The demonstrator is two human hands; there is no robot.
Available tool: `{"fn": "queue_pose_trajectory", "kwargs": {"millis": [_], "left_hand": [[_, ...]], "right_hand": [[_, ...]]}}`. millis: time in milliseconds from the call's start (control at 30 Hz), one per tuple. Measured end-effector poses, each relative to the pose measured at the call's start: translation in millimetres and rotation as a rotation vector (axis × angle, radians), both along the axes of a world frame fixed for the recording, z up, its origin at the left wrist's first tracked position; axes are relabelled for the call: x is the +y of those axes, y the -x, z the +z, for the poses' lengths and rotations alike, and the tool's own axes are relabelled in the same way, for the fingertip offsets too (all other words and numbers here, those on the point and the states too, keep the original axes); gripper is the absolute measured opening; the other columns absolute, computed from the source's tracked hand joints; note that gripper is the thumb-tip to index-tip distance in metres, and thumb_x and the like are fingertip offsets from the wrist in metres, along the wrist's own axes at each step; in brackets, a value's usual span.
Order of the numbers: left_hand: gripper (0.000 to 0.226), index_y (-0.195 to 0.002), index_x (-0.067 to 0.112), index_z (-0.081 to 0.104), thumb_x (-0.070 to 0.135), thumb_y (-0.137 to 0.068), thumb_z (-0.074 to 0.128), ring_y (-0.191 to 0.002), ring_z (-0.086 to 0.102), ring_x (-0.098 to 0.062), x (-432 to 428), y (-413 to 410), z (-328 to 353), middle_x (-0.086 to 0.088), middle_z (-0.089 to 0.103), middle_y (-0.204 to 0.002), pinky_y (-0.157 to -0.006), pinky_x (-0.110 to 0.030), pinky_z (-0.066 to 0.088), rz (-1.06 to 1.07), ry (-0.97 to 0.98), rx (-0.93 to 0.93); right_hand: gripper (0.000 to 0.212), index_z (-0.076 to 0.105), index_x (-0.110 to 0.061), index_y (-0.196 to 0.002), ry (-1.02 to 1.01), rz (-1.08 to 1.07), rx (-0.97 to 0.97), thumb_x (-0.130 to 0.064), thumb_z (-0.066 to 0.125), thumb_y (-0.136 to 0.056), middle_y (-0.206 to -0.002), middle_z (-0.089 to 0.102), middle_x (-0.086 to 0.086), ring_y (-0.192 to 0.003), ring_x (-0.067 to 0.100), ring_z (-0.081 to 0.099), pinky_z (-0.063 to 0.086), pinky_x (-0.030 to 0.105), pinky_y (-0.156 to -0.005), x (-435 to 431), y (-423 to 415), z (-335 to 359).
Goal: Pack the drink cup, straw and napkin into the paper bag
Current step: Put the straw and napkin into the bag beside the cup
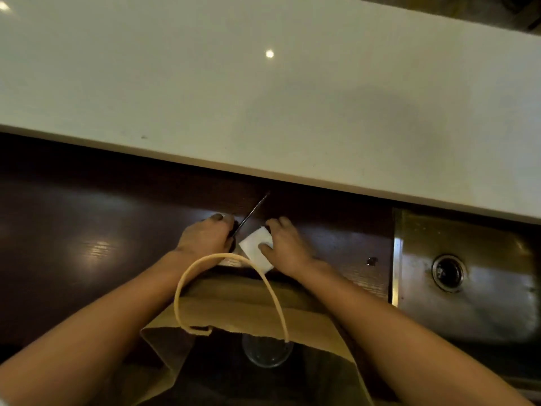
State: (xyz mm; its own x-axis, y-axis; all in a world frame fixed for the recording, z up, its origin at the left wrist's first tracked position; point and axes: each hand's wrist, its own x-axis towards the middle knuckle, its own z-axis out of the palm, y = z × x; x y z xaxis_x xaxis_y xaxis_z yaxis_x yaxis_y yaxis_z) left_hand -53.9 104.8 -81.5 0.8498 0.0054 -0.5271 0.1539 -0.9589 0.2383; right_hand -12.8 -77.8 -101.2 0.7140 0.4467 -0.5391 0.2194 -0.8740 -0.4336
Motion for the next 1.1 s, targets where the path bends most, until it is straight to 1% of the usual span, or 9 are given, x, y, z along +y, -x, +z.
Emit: {"fn": "queue_pose_trajectory", "kwargs": {"millis": [233, 400, 533, 667, 733, 833, 967, 1033, 1100], "left_hand": [[0.027, -0.113, 0.018, 0.058, 0.03, -0.088, 0.059, -0.102, 0.065, -0.039, -1, 5, -18, -0.014, 0.065, -0.118, -0.077, -0.04, 0.052, 0.042, 0.014, -0.01], [0.023, -0.092, 0.023, 0.059, 0.044, -0.082, 0.062, -0.095, 0.066, -0.034, 6, 11, -9, -0.011, 0.069, -0.105, -0.069, -0.034, 0.046, 0.076, 0.072, 0.027], [0.02, -0.073, 0.028, 0.051, 0.043, -0.077, 0.064, -0.085, 0.067, -0.033, 18, 20, 15, -0.009, 0.071, -0.088, -0.063, -0.03, 0.043, 0.15, 0.23, -0.05], [0.019, -0.071, 0.027, 0.053, 0.023, -0.078, 0.071, -0.064, 0.062, -0.02, 28, 29, 56, 0.006, 0.063, -0.063, -0.058, -0.032, 0.045, 0.144, 0.371, -0.169], [0.016, -0.075, 0.024, 0.058, 0.016, -0.074, 0.072, -0.058, 0.06, -0.011, 32, 34, 82, 0.006, 0.064, -0.06, -0.058, -0.035, 0.05, 0.16, 0.442, -0.209], [0.015, -0.077, 0.028, 0.058, 0.019, -0.074, 0.071, -0.052, 0.054, -0.005, 38, 46, 126, 0.009, 0.065, -0.059, -0.053, -0.032, 0.047, 0.142, 0.567, -0.285], [0.011, -0.082, 0.024, 0.058, 0.02, -0.074, 0.064, -0.065, 0.06, -0.034, 38, 66, 186, -0.009, 0.064, -0.074, -0.062, -0.045, 0.05, 0.12, 0.705, -0.436], [0.011, -0.083, 0.021, 0.058, 0.019, -0.075, 0.064, -0.066, 0.06, -0.036, 36, 77, 210, -0.008, 0.062, -0.075, -0.062, -0.046, 0.05, 0.103, 0.739, -0.485], [0.012, -0.084, 0.02, 0.058, 0.022, -0.074, 0.065, -0.062, 0.057, -0.028, 34, 89, 230, -0.008, 0.061, -0.075, -0.061, -0.04, 0.046, 0.092, 0.803, -0.512]], "right_hand": [[0.04, 0.052, -0.013, -0.117, 0.046, -0.078, -0.07, -0.027, 0.069, -0.083, -0.117, 0.061, 0.014, -0.104, 0.034, 0.06, 0.054, 0.044, -0.078, 3, 6, -14], [0.012, 0.066, -0.015, -0.091, -0.057, -0.185, 0.108, -0.015, 0.062, -0.08, -0.094, 0.07, 0.011, -0.088, 0.03, 0.064, 0.05, 0.032, -0.068, -4, 4, -8], [0.007, 0.066, -0.012, -0.083, -0.208, -0.332, 0.226, -0.013, 0.07, -0.077, -0.075, 0.062, 0.001, -0.07, 0.016, 0.057, 0.041, 0.023, -0.055, -17, 3, 23], [0.015, 0.063, -0.003, -0.095, -0.541, -0.607, 0.401, 0.005, 0.064, -0.083, -0.081, 0.063, 0.013, -0.07, 0.018, 0.06, 0.049, 0.019, -0.056, -30, 15, 83], [0.023, 0.058, 0.006, -0.108, -0.706, -0.707, 0.481, 0.011, 0.059, -0.085, -0.093, 0.061, 0.022, -0.085, 0.033, 0.062, 0.056, 0.037, -0.068, -37, 22, 115], [0.024, 0.06, 0.003, -0.106, -0.858, -0.736, 0.445, 0.013, 0.059, -0.084, -0.099, 0.066, 0.021, -0.093, 0.037, 0.065, 0.053, 0.058, -0.084, -51, 31, 157], [0.033, 0.068, -0.009, -0.107, -1.133, -0.74, 0.483, 0.002, 0.069, -0.076, -0.101, 0.076, 0.012, -0.096, 0.031, 0.071, 0.061, 0.041, -0.071, -69, 45, 210], [0.04, 0.068, -0.01, -0.112, -1.205, -0.694, 0.5, -0.004, 0.073, -0.073, -0.11, 0.073, 0.015, -0.102, 0.032, 0.069, 0.059, 0.037, -0.073, -76, 55, 229], [0.039, 0.068, -0.012, -0.112, -1.202, -0.628, 0.492, -0.006, 0.074, -0.073, -0.111, 0.073, 0.015, -0.104, 0.033, 0.068, 0.06, 0.039, -0.073, -80, 67, 244]]}}
